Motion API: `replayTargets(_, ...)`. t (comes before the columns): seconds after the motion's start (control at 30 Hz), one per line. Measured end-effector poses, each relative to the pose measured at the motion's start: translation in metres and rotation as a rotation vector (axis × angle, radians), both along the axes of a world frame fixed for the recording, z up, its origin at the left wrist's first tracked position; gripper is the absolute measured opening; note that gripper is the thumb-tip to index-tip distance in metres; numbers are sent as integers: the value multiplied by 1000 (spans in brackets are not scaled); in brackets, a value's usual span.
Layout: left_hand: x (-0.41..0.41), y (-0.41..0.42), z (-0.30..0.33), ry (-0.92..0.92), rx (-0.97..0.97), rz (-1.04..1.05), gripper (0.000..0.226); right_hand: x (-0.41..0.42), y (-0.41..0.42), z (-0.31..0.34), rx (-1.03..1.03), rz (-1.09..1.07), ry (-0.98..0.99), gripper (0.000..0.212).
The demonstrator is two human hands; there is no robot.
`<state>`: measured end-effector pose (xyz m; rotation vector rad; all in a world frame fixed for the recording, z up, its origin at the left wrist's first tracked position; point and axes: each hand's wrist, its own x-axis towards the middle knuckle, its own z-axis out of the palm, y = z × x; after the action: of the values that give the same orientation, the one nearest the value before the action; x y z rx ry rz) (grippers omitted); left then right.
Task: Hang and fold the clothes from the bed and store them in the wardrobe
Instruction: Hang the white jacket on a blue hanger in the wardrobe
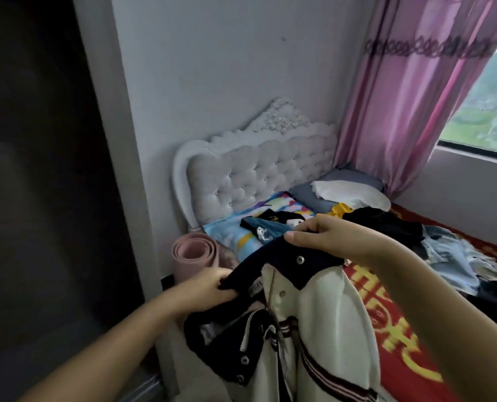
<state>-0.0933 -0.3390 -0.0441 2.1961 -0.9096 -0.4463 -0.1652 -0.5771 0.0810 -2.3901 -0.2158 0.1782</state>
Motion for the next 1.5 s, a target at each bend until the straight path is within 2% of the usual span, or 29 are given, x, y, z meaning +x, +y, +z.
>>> replayTargets(0.07,-1,39,2,-35,-10,157,11,4,30,-4,-9,8,30,43)
replayTargets(0.13,-9,82,11,-56,-122,369,16,7,61,-7,-59,49,66,35)
replayTargets(0.23,-30,155,29,-40,-350,646,27,6,126,-8,-336,201,42,30)
replayTargets(0.3,-42,197,42,-13,-454,715,28,5,165,-15,-408,212,-22,15)
replayTargets(0.37,-58,240,52,-51,-436,731,24,3,208,-17,-397,160,-157,19)
replayTargets(0.4,-65,259,53,-107,-372,721,17,3,227,-17,-362,123,-216,21)
replayTargets(0.43,-70,279,53,-198,-229,710,14,4,248,-15,-331,103,-270,21)
replayTargets(0.5,-74,307,43,-422,242,666,33,6,281,-7,-306,69,-363,25)
replayTargets(0.53,-74,320,39,-501,416,656,38,9,299,-5,-303,61,-408,26)
replayTargets(0.6,-69,348,39,-529,530,722,24,12,332,-1,-295,52,-491,24)
replayTargets(0.63,-62,360,43,-483,538,786,15,15,344,0,-283,44,-522,22)
replayTargets(0.7,-45,388,60,-309,430,892,19,24,364,4,-260,25,-548,19)
replayTargets(0.73,-37,398,69,-202,292,927,21,30,371,5,-249,16,-551,19)
replayTargets(0.83,-21,423,88,62,-282,1011,14,57,386,8,-231,-10,-582,19)
replayTargets(0.9,-12,433,94,170,-496,1057,10,78,397,12,-235,-11,-573,20)
replayTargets(0.97,6,440,101,231,-590,1116,10,101,408,20,-300,63,-464,21)
replayTargets(1.03,27,447,110,244,-640,1157,12,123,420,28,-414,210,-234,24)
replayTargets(1.1,52,454,120,256,-681,1141,15,148,432,38,-429,324,39,20)
replayTargets(1.17,72,457,130,283,-720,1099,22,171,442,55,-380,352,129,11)
replayTargets(1.23,104,459,137,314,-769,1073,36,210,451,83,-149,254,-23,13)
replayTargets(1.27,118,459,140,304,-767,1054,39,231,452,103,-79,168,-219,15)
replayTargets(1.33,143,458,146,265,-720,1015,34,273,452,145,-175,-48,-728,22)
replayTargets(1.37,156,459,148,248,-707,991,36,295,451,163,-208,-153,-877,26)
replayTargets(1.43,177,463,151,223,-709,955,51,336,449,186,-261,-296,-895,36)
replayTargets(1.5,192,471,152,214,-697,928,57,368,451,191,-369,-346,-749,37)
